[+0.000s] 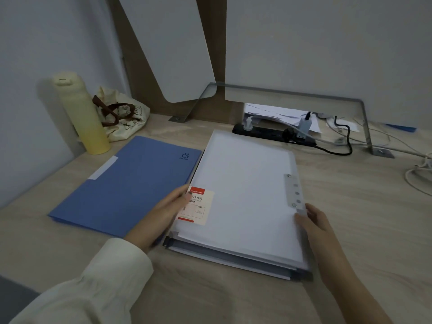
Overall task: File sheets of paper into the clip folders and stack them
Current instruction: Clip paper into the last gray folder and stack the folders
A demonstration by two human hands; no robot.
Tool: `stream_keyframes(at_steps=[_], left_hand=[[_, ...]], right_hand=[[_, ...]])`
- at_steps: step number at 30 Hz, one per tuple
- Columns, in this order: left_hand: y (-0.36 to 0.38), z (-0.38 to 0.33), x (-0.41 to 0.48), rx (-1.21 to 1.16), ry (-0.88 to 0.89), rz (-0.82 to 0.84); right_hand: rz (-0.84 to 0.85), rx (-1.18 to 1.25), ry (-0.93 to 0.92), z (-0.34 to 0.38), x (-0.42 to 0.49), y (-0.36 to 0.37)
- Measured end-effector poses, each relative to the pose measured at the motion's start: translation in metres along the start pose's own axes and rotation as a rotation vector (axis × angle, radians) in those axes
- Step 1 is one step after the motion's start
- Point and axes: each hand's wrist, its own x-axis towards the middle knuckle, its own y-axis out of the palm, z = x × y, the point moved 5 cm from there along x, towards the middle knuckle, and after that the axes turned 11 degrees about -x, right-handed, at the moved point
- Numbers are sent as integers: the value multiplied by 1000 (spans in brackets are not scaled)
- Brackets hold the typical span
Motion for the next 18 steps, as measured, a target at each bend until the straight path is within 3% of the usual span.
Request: stream_keyframes(at_steps=[4, 6, 8, 13, 18], left_hand=[[-81, -5, 20, 420, 153, -374], [-125, 7, 28, 665, 16, -486], [-160, 19, 26, 754, -154, -565], [-195, 27, 15, 764, -313, -651], [-215, 36, 16, 419, -399, -605]], right_hand=[[-106, -260, -224, 24, 0, 4], [-102, -369, -347, 41, -1, 18], [-52, -458, -437, 55, -4, 40], [132, -621, -543, 74, -8, 104], [160, -818, -626, 73, -8, 132]])
